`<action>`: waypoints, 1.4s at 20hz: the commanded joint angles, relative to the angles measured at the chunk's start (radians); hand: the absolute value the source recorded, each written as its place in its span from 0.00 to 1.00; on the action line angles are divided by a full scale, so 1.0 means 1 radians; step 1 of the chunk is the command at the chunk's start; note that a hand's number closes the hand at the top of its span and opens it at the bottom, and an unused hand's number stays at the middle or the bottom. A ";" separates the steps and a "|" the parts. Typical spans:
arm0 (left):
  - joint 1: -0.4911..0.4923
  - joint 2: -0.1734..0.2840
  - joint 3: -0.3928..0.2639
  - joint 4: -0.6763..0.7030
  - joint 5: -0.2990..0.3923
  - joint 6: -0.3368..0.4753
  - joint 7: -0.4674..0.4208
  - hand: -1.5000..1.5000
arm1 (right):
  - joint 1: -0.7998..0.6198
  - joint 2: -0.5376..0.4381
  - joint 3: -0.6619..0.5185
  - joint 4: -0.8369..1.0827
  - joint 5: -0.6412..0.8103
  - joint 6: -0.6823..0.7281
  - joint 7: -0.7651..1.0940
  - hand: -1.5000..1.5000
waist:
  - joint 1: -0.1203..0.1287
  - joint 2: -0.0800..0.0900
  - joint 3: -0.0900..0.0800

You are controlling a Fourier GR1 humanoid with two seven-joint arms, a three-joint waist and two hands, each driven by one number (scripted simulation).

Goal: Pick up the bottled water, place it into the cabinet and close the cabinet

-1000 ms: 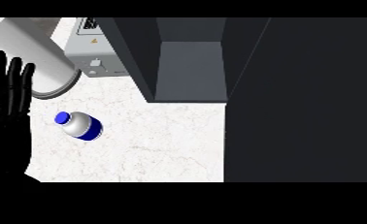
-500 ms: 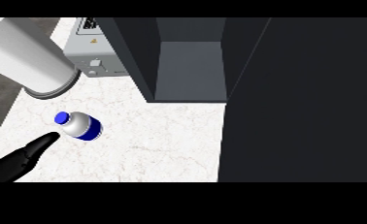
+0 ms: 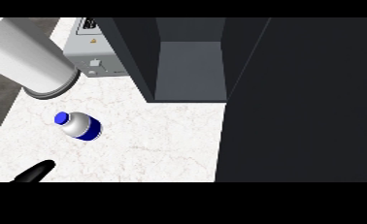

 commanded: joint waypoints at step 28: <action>0.050 0.085 0.022 0.042 -0.029 0.035 0.024 0.00 | 0.041 -0.073 0.307 -0.105 0.241 -0.204 0.043 0.00 | -0.007 0.000 -0.001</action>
